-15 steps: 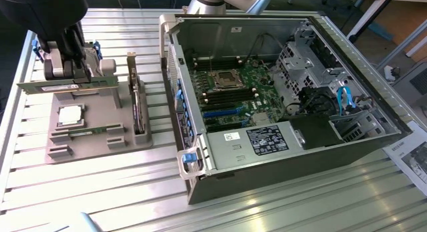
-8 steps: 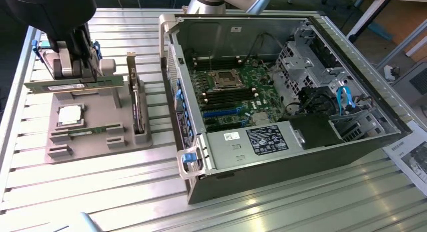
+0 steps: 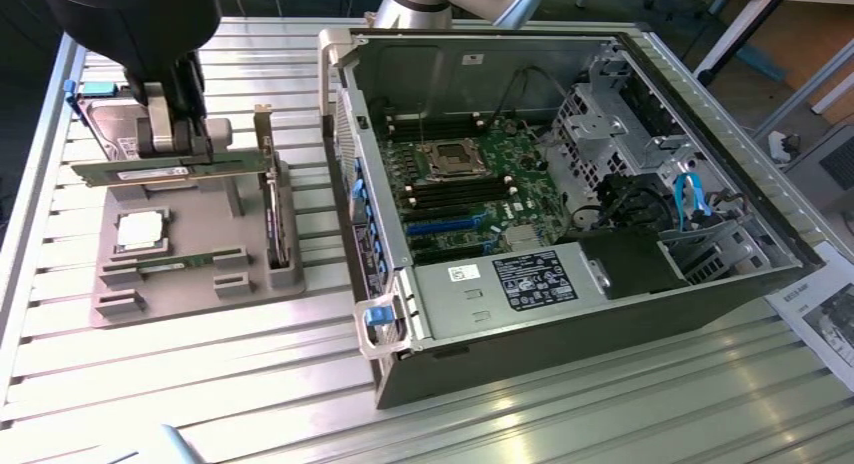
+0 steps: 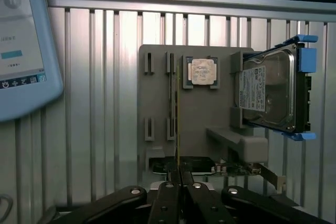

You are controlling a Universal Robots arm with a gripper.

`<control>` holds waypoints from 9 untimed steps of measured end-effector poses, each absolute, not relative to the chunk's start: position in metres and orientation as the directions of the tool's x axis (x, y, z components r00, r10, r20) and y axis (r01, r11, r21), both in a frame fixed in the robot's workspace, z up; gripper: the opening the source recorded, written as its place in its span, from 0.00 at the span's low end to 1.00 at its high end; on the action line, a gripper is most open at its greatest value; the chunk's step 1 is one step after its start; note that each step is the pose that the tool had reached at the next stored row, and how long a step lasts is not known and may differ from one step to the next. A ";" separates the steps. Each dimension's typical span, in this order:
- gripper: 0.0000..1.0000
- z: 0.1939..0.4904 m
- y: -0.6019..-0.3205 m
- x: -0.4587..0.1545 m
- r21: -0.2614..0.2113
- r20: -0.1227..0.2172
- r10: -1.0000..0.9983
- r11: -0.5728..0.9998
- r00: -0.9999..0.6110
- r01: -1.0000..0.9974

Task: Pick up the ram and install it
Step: 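Pick up the ram and move it above insertion slot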

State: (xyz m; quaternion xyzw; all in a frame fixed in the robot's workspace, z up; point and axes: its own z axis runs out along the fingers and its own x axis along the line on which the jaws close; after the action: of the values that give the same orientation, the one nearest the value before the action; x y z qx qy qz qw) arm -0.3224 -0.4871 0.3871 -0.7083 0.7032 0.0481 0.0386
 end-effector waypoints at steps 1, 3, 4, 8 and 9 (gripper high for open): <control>0.12 0.387 -0.487 -0.321 0.013 -0.122 -0.992 -0.008 0.006 -1.000; 0.12 0.387 -0.487 -0.318 0.013 -0.122 -0.992 -0.008 0.006 -1.000; 0.12 0.387 -0.488 -0.316 0.013 -0.122 -0.992 -0.008 0.006 -1.000; 0.12 0.387 -0.488 -0.310 0.014 -0.122 -0.992 -0.008 0.006 -1.000; 0.12 0.387 -0.488 -0.308 0.014 -0.122 -0.992 -0.008 0.006 -1.000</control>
State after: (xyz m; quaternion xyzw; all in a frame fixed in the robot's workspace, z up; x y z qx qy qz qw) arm -0.3084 -0.4882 0.3871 -0.7083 0.7032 0.0484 0.0383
